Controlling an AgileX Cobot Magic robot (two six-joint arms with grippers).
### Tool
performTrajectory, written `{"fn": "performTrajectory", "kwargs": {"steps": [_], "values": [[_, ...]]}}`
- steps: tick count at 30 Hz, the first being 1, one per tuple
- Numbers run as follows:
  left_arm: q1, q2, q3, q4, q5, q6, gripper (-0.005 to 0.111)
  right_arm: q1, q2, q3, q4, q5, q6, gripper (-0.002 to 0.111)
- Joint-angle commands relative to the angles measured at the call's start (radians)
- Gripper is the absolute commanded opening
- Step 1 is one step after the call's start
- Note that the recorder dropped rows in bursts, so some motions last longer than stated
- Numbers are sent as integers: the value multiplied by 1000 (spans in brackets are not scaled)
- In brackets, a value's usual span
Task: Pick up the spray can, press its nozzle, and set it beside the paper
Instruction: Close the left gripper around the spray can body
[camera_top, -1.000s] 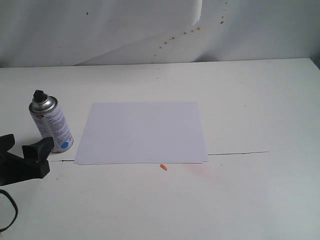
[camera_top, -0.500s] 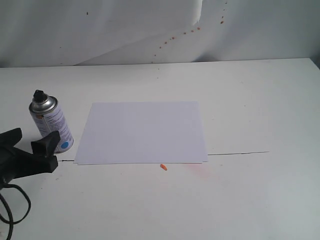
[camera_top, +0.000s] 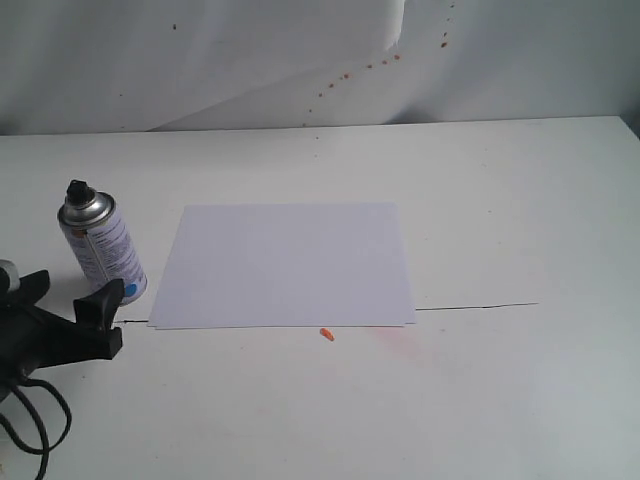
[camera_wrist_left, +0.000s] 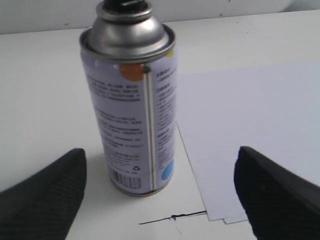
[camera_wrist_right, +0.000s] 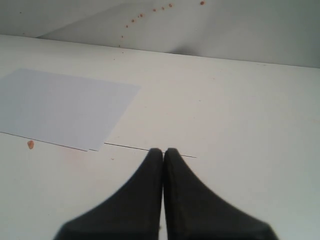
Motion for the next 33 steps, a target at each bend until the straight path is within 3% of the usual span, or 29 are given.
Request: {"fn": "performTrajectory", "kwargs": {"steps": [1,7,33], "values": [[68,44,-25,43,-29,1,76,4,-6,4,4,-3,-1,0],[109,65,-77,111,-27,1,76,4,-6,4,4,-3,-1,0],[111,289,-269,138,-34,-50,76,4,-6,4,4,-3,-1,0]]}}
